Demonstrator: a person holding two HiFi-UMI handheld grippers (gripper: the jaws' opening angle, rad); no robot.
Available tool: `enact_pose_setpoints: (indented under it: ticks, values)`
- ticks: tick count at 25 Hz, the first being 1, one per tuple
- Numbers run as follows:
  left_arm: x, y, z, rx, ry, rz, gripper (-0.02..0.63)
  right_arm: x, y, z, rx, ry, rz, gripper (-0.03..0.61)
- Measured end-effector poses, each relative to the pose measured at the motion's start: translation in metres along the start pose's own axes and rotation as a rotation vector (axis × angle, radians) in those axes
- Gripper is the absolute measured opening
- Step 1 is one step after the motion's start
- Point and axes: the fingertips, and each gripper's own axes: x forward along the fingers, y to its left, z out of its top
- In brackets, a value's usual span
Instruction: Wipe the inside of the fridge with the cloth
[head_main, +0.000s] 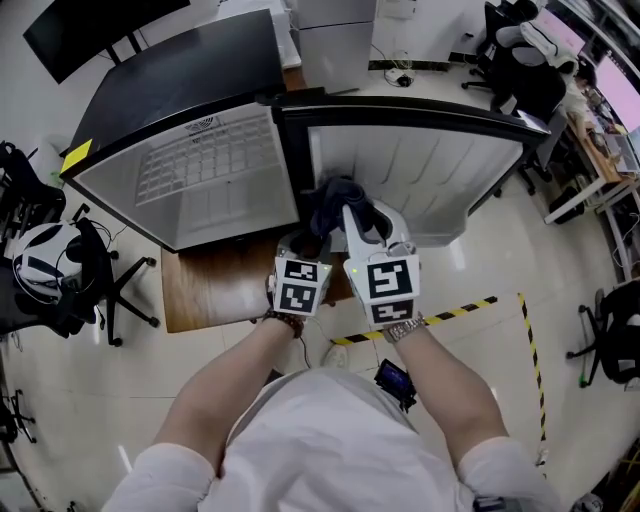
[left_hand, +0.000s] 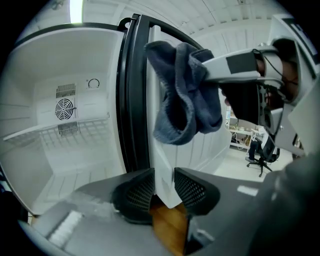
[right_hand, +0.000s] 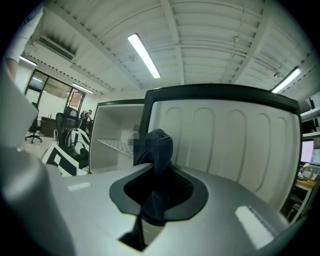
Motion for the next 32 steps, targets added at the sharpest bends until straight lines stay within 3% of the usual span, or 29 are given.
enact_pose_setpoints:
  ticks: [5,10,16,32]
  values:
    - [0.002,0.0,-0.006,0.004,0.013,-0.006,0.129,0.025,0.02,-0.006,-0.007,0.029,0.046,0.055]
    - [0.005,0.001,-0.007,0.004,0.011,-0.013,0.124,0.034,0.016,-0.015,-0.004,0.048,0.033,0.055]
    - [0.005,-0.003,-0.007,0.014,0.008,-0.021,0.075,0.038,0.01,-0.025,-0.005,0.069,0.013,0.055]
    - [0.004,-0.002,-0.009,0.016,0.012,-0.023,0.072,0.0,-0.079,-0.053,0.011,0.116,-0.168,0.055]
